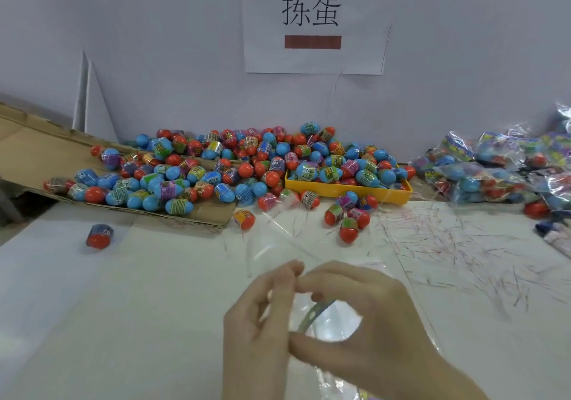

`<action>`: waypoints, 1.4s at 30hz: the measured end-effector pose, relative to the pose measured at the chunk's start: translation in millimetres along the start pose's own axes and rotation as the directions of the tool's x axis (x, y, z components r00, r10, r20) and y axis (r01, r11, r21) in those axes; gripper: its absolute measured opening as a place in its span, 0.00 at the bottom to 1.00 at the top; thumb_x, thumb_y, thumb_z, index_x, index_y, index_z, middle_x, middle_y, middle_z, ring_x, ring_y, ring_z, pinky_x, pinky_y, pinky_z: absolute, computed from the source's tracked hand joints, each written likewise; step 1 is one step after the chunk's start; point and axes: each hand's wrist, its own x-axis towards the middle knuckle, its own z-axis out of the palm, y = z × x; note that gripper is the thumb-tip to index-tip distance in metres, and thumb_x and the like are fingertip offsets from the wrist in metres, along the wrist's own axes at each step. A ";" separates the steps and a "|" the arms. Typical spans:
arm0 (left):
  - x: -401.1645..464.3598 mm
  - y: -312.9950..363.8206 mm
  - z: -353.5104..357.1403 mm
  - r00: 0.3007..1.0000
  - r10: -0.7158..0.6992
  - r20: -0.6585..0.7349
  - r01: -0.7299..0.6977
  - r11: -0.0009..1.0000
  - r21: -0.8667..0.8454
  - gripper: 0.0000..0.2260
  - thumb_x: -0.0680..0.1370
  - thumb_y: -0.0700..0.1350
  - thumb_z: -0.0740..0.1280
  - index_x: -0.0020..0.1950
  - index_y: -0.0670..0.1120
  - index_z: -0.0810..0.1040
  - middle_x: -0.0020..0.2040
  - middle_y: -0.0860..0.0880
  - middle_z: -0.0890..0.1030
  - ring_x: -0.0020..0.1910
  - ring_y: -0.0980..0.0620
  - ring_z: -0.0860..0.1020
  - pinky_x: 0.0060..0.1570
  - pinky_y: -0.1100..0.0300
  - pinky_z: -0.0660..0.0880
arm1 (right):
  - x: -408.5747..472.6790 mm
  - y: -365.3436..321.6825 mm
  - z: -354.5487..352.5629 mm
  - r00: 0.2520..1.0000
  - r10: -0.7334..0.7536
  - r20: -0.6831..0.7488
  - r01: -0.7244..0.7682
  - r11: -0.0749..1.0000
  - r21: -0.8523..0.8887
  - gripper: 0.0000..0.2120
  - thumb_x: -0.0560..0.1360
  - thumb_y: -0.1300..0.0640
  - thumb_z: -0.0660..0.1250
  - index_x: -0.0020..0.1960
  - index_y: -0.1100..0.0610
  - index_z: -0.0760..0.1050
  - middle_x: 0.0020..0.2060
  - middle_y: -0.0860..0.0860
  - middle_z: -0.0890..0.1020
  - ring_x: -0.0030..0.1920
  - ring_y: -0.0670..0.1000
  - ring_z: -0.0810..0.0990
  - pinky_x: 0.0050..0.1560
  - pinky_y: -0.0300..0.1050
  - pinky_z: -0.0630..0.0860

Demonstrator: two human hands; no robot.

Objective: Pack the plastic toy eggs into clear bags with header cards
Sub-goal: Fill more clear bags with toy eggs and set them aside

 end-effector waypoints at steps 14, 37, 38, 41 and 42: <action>28.6 12.6 -10.1 0.990 -0.033 0.139 0.025 0.998 0.058 0.10 0.79 0.38 0.58 0.42 0.44 0.77 0.29 0.46 0.82 0.27 0.52 0.79 0.28 0.68 0.74 | 25.2 145.3 21.4 0.850 0.525 0.028 -0.458 0.766 -0.451 0.17 0.71 0.52 0.69 0.58 0.53 0.74 0.52 0.50 0.76 0.50 0.50 0.72 0.47 0.42 0.71; 12.8 24.4 -3.7 0.959 0.228 0.169 -0.257 0.949 0.181 0.13 0.55 0.49 0.74 0.39 0.57 0.82 0.32 0.55 0.84 0.33 0.60 0.82 0.36 0.74 0.73 | 44.3 -3.9 -60.5 0.990 0.075 0.122 -0.090 0.989 0.119 0.14 0.68 0.47 0.62 0.53 0.43 0.72 0.47 0.41 0.78 0.47 0.45 0.78 0.46 0.38 0.75; 12.3 25.1 -3.4 0.957 0.236 0.170 -0.266 0.947 0.180 0.14 0.56 0.48 0.74 0.40 0.57 0.82 0.32 0.55 0.84 0.33 0.61 0.81 0.35 0.75 0.73 | 50.2 -1.1 -57.4 0.985 0.082 0.151 -0.093 0.993 0.071 0.11 0.68 0.48 0.62 0.51 0.43 0.71 0.47 0.41 0.80 0.44 0.44 0.78 0.45 0.35 0.74; 11.1 25.9 -4.9 0.948 0.253 0.193 -0.288 0.940 0.185 0.16 0.57 0.49 0.76 0.43 0.57 0.82 0.32 0.55 0.84 0.34 0.61 0.81 0.36 0.75 0.72 | 53.9 2.2 -58.4 0.978 0.047 0.205 -0.023 0.993 -0.115 0.04 0.72 0.51 0.61 0.46 0.46 0.73 0.47 0.42 0.80 0.40 0.41 0.76 0.43 0.29 0.71; 10.8 25.5 -5.3 0.946 0.252 0.205 -0.291 0.938 0.190 0.17 0.57 0.49 0.78 0.43 0.58 0.81 0.33 0.55 0.84 0.34 0.61 0.81 0.36 0.75 0.72 | 50.8 -0.6 -62.1 0.982 0.002 0.186 0.021 0.992 -0.122 0.08 0.72 0.51 0.60 0.49 0.47 0.75 0.45 0.39 0.79 0.41 0.40 0.75 0.43 0.28 0.71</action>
